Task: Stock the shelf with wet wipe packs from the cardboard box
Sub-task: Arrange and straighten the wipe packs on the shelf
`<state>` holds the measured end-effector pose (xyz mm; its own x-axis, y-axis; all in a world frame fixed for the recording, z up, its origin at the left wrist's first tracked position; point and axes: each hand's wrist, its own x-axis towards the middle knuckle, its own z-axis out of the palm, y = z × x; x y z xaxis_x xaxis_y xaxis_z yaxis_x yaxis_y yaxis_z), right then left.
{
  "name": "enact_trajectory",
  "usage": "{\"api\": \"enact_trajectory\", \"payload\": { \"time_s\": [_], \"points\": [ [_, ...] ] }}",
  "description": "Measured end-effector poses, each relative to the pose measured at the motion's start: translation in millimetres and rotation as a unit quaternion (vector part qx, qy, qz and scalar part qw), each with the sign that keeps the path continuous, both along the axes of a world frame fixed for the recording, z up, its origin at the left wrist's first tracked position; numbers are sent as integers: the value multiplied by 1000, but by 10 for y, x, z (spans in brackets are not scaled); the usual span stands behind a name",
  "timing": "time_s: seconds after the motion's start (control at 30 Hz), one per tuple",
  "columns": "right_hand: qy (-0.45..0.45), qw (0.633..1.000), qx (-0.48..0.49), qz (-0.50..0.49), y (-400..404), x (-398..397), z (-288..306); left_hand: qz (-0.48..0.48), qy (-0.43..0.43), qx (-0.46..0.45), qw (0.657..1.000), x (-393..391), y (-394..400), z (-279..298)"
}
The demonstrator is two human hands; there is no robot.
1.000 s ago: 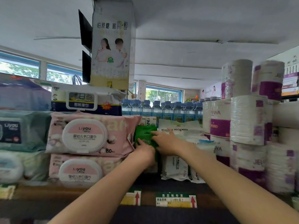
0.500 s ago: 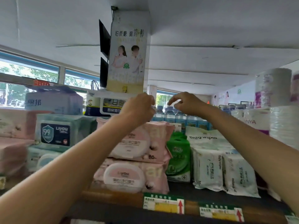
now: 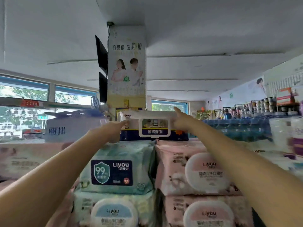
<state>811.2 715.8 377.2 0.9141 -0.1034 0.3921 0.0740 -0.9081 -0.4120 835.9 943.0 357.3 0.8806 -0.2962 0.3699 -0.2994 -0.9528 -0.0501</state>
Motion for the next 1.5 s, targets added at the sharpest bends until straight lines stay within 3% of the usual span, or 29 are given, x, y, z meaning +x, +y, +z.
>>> {"api": "enact_trajectory", "payload": {
  "time_s": [0.1, 0.37, 0.5, 0.63, 0.77, 0.87, 0.93, 1.07, 1.13, 1.27, 1.4, 1.5],
  "points": [
    [37, 999, 24, -29, 42, 28, -24, -5, 45, 14, 999, 112, 40, -26],
    [34, 992, 124, 13, 200, 71, -31, 7, 53, 26, 998, 306, 145, 15],
    [34, 995, 95, 0, 284, 180, -1, 5, 23, 68, 997, 320, 103, -46],
    [22, 997, 67, -19, 291, 150, 28, -22, 49, 42, 998, 256, 132, -35],
    [-56, 993, -58, -91, 436, 14, 11, -55, 85, -3, 995, 135, 215, -19],
    [-140, 985, -97, 35, 672, -292, -120, -67, 105, 8, 992, -7, 318, -29],
    [-88, 977, -141, 136, 811, -511, -261, -77, 127, 6, 989, -96, 397, -50],
    [-34, 971, -166, 170, 902, -759, -382, -148, 268, -121, 944, -314, 651, -24],
    [-18, 968, -185, 170, 899, -809, -421, -186, 308, -111, 926, -408, 793, -38],
    [-28, 948, -303, 99, 936, -784, -568, -161, 265, -65, 949, -448, 857, -170],
    [-39, 932, -346, 95, 971, -749, -569, -115, 131, -28, 984, -430, 833, -245],
    [-36, 923, -372, 89, 990, -715, -553, -90, 103, -3, 991, -438, 837, -251]
  ]
}}
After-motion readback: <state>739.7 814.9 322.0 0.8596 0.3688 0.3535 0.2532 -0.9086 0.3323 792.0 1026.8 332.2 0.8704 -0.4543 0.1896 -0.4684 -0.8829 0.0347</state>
